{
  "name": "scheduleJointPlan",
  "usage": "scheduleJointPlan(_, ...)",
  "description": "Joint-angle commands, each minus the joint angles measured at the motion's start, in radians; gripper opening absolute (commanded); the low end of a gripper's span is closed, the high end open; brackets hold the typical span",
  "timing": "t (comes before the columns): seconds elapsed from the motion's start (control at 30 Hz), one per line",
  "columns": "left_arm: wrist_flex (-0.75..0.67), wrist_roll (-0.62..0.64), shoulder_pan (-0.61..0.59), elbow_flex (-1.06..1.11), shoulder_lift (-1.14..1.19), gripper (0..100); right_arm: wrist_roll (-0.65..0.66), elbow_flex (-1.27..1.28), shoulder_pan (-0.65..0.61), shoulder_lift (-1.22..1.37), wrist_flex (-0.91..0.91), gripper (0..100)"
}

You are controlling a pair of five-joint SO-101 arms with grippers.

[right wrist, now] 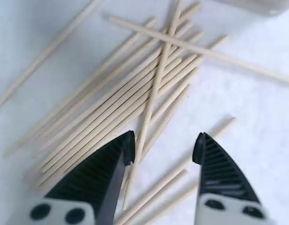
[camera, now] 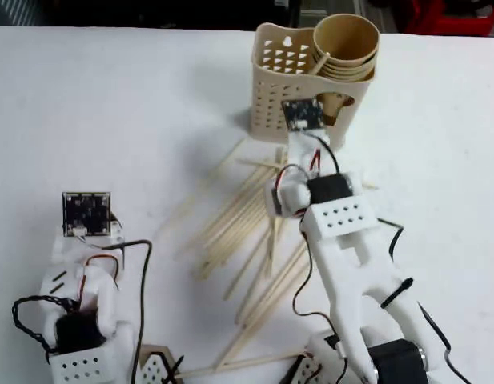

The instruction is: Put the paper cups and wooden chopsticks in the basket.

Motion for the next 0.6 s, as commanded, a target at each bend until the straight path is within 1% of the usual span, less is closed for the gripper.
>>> scheduleJointPlan(0.0,-0.018,0.011,-0.007,-0.008,-0.016,2,-0.081,-0.005,-0.039,0.019,0.002,21.1)
scheduleJointPlan(0.33,-0.018,0.011,-0.008,-0.008,-0.016,2,-0.207,-0.006,-0.022,0.28,-0.156,21.0)
scheduleJointPlan(0.57,-0.018,0.011,-0.008,-0.008,-0.018,2,-0.245,-0.034,0.025,0.378,-0.159,20.9)
